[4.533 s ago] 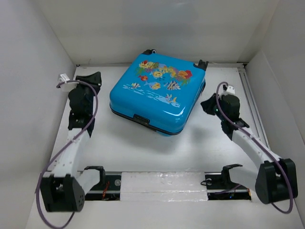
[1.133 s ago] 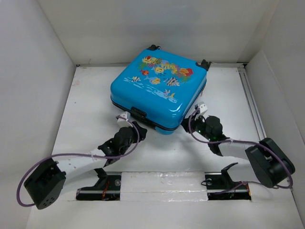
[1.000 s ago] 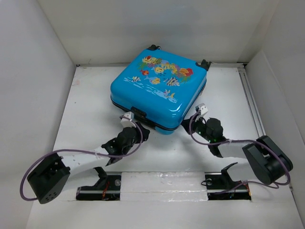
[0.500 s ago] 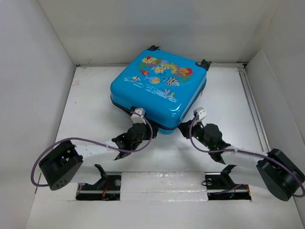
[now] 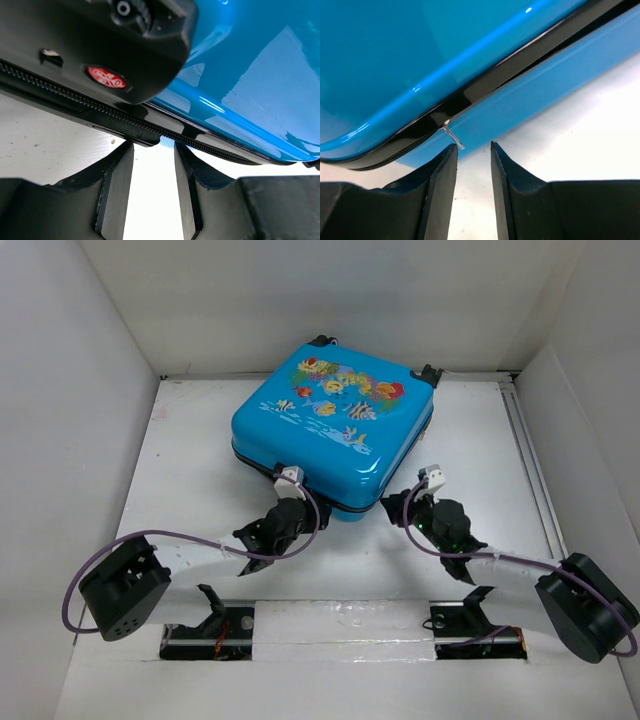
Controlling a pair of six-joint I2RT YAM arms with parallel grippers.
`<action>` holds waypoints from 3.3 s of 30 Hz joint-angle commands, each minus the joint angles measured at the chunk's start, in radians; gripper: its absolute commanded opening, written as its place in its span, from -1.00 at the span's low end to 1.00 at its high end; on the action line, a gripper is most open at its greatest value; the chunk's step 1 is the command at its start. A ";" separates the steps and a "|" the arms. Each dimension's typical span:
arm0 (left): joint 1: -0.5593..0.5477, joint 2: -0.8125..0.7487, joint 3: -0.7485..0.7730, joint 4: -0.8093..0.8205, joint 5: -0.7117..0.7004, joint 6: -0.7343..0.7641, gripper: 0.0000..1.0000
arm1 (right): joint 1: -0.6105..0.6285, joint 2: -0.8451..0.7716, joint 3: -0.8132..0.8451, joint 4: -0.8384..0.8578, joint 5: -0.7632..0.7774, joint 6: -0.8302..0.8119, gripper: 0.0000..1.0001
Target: Pack the luggage
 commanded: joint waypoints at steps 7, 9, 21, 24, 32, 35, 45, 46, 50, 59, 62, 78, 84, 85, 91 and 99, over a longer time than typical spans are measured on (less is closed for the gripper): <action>0.001 -0.024 0.029 0.074 -0.030 0.008 -0.35 | -0.043 0.046 0.052 0.211 -0.131 -0.117 -0.25; 0.001 -0.024 0.029 0.074 -0.030 0.008 -0.35 | -0.043 0.046 0.026 0.245 -0.142 -0.117 -0.25; 0.001 -0.014 0.038 0.074 -0.039 -0.001 -0.38 | -0.140 0.243 0.052 0.461 -0.361 -0.076 -0.62; 0.001 -0.005 0.038 0.074 -0.039 -0.001 -0.38 | -0.149 0.288 0.052 0.546 -0.371 -0.050 -0.89; 0.001 0.029 0.079 0.092 -0.048 0.017 -0.38 | -0.085 0.241 -0.004 0.561 -0.293 0.016 -1.00; 0.001 0.074 0.122 0.112 -0.074 0.028 -0.38 | 0.042 0.143 -0.017 0.380 -0.152 0.038 -1.00; 0.001 0.203 0.294 0.124 -0.088 0.048 -0.38 | 0.452 -0.256 0.006 -0.396 0.163 0.220 -1.00; 0.010 0.214 0.314 0.134 -0.068 0.048 -0.38 | 0.498 -0.257 0.027 -0.419 0.172 0.220 -1.00; 0.010 0.257 0.374 0.134 -0.012 0.057 -0.40 | 0.580 -0.146 0.119 -0.410 0.201 0.249 -1.00; -0.024 0.118 0.276 0.099 -0.080 0.057 0.03 | 0.532 0.194 0.334 -0.280 0.383 0.188 -1.00; 0.043 -0.072 0.146 0.017 -0.143 0.029 0.55 | 0.508 0.184 0.299 -0.242 0.317 0.188 -1.00; 0.918 0.004 0.237 0.136 0.401 -0.299 0.84 | 0.508 0.142 0.256 -0.266 0.215 0.197 -1.00; 0.915 0.286 0.440 0.166 0.528 -0.297 0.69 | 0.517 0.141 0.276 -0.291 0.215 0.188 -1.00; 0.915 0.305 0.484 0.152 0.541 -0.288 0.69 | 0.517 0.141 0.287 -0.291 0.215 0.188 -1.00; 0.862 0.369 0.476 0.149 0.554 -0.299 0.57 | 0.517 0.187 0.373 -0.326 0.237 0.179 -1.00; 0.719 0.335 0.278 0.240 0.524 -0.265 0.55 | 0.526 0.384 0.623 -0.355 0.278 0.125 -1.00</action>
